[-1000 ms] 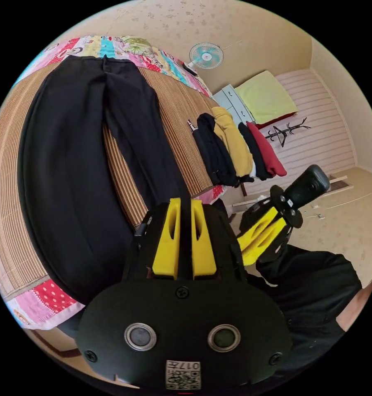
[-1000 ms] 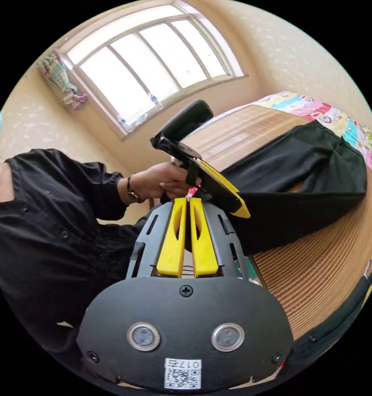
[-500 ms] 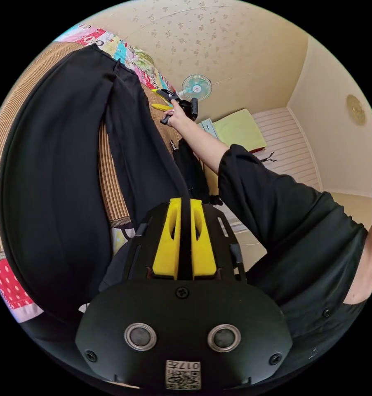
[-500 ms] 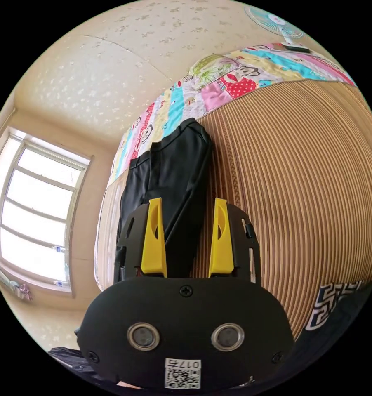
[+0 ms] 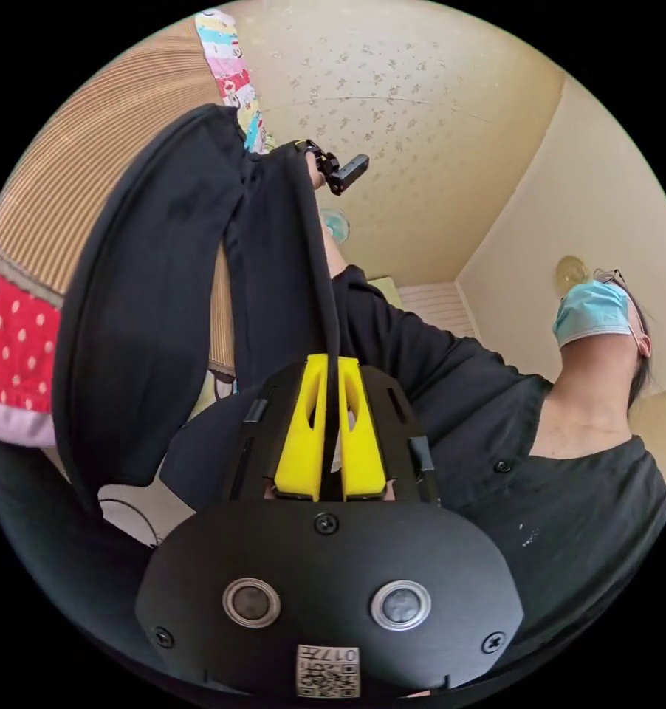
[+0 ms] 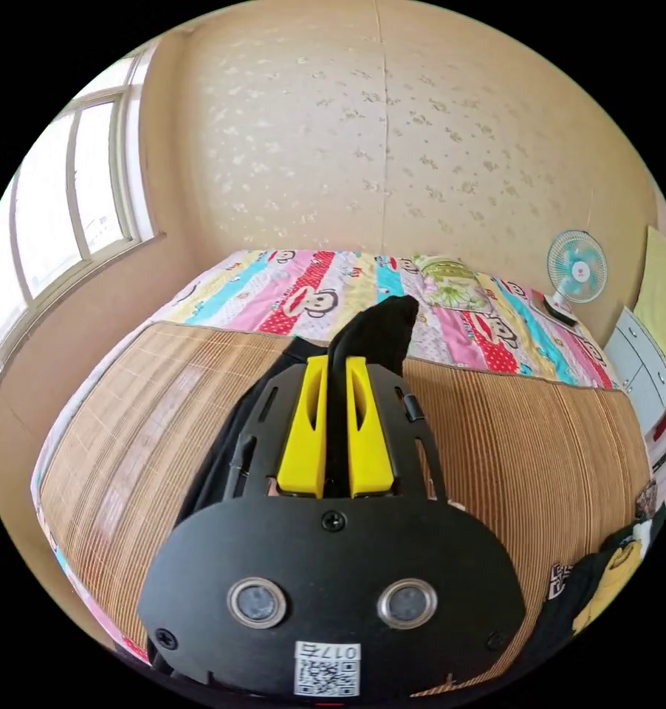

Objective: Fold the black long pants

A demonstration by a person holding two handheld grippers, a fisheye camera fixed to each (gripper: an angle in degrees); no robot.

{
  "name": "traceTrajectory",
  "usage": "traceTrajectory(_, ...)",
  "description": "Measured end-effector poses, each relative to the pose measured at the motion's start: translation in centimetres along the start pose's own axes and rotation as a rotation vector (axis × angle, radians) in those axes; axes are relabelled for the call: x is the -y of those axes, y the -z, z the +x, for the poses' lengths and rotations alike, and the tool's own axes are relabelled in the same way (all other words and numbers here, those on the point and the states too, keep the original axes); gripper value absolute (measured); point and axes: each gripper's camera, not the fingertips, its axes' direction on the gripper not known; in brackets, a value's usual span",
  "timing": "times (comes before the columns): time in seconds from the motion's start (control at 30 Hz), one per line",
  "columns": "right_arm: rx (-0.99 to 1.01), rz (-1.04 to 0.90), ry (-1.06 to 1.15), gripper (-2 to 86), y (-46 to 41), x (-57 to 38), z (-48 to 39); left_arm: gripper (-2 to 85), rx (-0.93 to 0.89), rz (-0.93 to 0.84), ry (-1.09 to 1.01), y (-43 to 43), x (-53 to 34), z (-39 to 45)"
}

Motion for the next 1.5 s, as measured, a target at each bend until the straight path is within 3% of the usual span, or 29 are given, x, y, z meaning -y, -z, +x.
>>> traceTrajectory(0.07, 0.074, -0.015, 0.008, 4.4, -1.2, 0.2, -3.3, 2.6, 0.05, 0.082, 0.065, 2.3, -1.4, -0.8)
traceTrajectory(0.23, 0.523, -0.101, -0.092, 7.0, -3.6, -2.7, -4.9, 4.6, 0.372, 0.208, 0.204, 6.1, -4.5, -2.0)
traceTrajectory(0.33, 0.605, -0.124, -0.083, 8.4, -0.4, -6.4, -2.9, 7.2, 0.591, 0.232, 0.277, 7.5, -5.0, -2.0)
traceTrajectory(0.43, 0.563, -0.211, -0.021, 9.9, 4.1, -12.6, -0.2, 10.0, 0.701, 0.194, 0.183, 7.4, -2.7, -1.2)
traceTrajectory(0.57, 0.539, -0.367, -0.021, 12.0, 8.6, -22.2, 2.3, 10.4, 0.641, 0.106, 0.012, 4.4, 2.7, -1.5)
traceTrajectory(0.73, 0.616, -0.473, -0.064, 10.7, 13.0, -33.8, 1.8, 11.1, 0.813, -0.086, -0.102, -3.7, 8.9, -2.7)
traceTrajectory(0.83, 0.683, -0.515, -0.1, 5.4, 14.7, -36.3, 1.6, 6.7, 0.849, -0.199, -0.06, -8.3, 8.1, -3.6)
traceTrajectory(1.03, 0.629, -0.534, -0.023, 4.8, 19.9, -37.6, 5.9, 5.6, 0.767, -0.358, -0.023, -14.4, 1.4, -3.4)
traceTrajectory(1.13, 0.656, -0.614, 0.027, 7.1, 20.2, -38.2, 8.7, 7.3, 0.714, -0.281, -0.015, -13.6, 0.3, -3.0)
traceTrajectory(1.33, 0.725, -0.459, -0.15, 14.2, 17.6, -35.2, 15.7, 13.2, 0.631, 0.017, -0.151, -10.3, 5.5, -0.9)
traceTrajectory(1.5, 0.793, -0.464, -0.212, 13.9, 13.7, -34.1, 16.3, 13.3, 0.743, -0.082, -0.126, -13.8, 8.6, -2.7)
